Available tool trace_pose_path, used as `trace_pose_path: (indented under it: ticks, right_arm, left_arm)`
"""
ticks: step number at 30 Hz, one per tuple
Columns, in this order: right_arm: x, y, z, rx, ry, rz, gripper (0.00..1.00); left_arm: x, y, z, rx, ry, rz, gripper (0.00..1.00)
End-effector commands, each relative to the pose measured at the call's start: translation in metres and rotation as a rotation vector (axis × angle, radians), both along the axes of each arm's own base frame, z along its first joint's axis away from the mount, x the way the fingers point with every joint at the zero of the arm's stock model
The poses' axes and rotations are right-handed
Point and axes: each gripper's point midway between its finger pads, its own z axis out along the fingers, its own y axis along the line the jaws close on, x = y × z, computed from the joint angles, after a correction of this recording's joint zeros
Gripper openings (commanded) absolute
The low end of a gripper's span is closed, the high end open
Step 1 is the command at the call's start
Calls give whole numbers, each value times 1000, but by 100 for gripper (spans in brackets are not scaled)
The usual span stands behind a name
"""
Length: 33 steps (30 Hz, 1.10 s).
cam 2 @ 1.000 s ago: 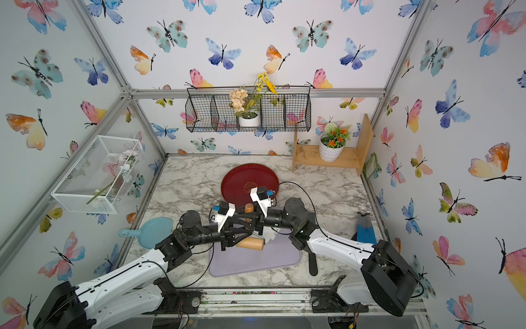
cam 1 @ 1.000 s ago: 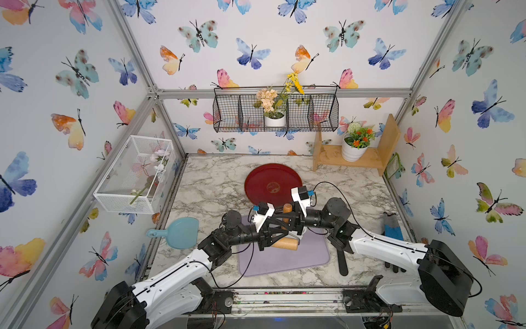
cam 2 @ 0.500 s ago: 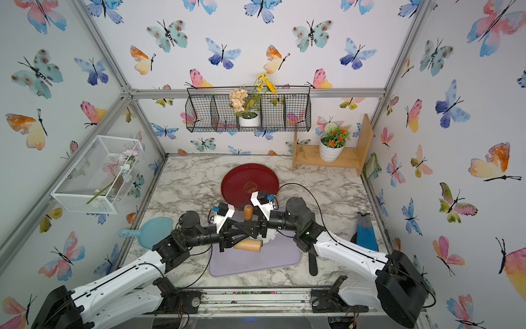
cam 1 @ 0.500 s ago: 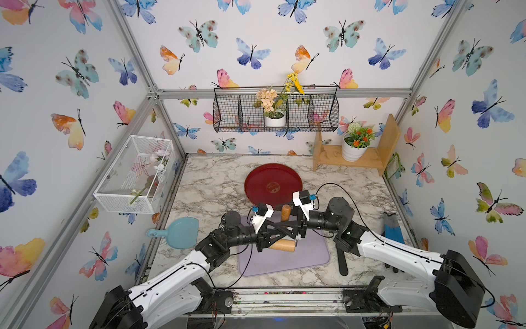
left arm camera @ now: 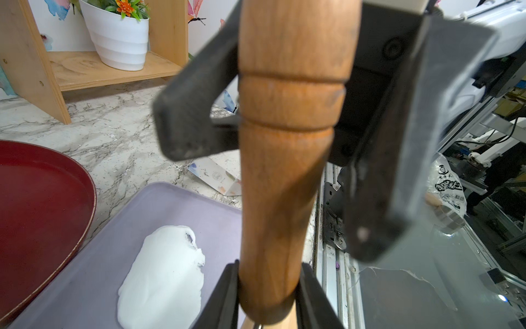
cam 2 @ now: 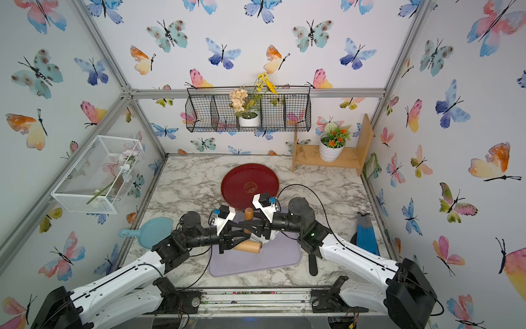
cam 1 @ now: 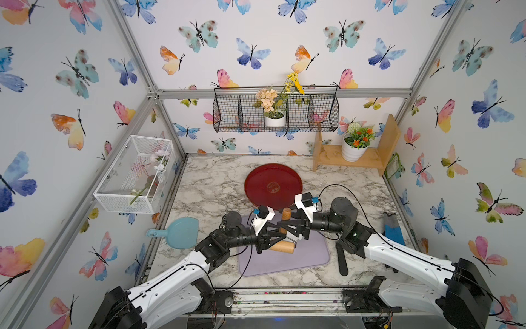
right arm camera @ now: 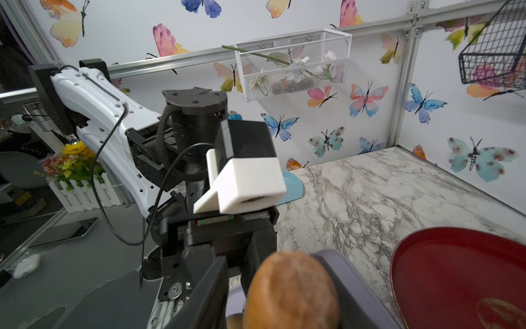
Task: Roll out the dumpling wrappers from the dough
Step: Adjust the rolling pin.
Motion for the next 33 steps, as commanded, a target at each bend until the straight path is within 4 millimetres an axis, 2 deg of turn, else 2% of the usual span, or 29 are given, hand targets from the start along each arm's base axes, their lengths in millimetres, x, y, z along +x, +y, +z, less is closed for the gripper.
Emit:
trace_pose_path:
  ticks: [1,2,5,6,7,8,10,11,13,15,17,20,23,27,33]
  right_arm:
    - [-3,1,15,15,-20,20,37]
    - [-3,1,15,14,-18,23,36]
    - [-4,2,14,7,-15,36,17]
    - [-4,2,13,2,-9,34,7]
    - [-3,3,12,-5,-5,33,2]
    - [-2,3,11,-10,-1,31,2]
    - [-2,3,11,-14,1,28,2]
    - [-1,2,11,-13,-3,21,2]
    - [2,-1,13,-6,-14,-11,2]
    - [8,-5,14,3,-31,-61,2]
    - [14,-12,15,14,-59,-126,2]
    - [30,-29,17,52,-122,-275,2]
    - [39,-52,15,110,-200,-413,2]
    - [56,-76,8,138,-233,-584,2]
    - [59,-85,-5,141,-274,-636,2]
  left_arm:
    - [1,1,19,-33,-74,8,0]
    - [1,1,18,-31,-75,7,0]
    - [3,1,18,-22,-80,17,0]
    - [4,2,18,-17,-80,27,10]
    - [6,2,18,-13,-78,39,29]
    - [8,3,17,-11,-75,55,46]
    - [12,6,18,-8,-74,87,61]
    - [16,8,18,-7,-70,114,72]
    - [18,13,17,-7,-60,145,75]
    - [29,23,15,-1,-46,245,83]
    - [34,32,12,1,-30,311,88]
    - [52,57,2,21,36,508,97]
    - [70,96,-17,70,139,766,99]
    - [75,140,-49,148,270,1025,99]
    - [67,179,-95,296,430,1251,100]
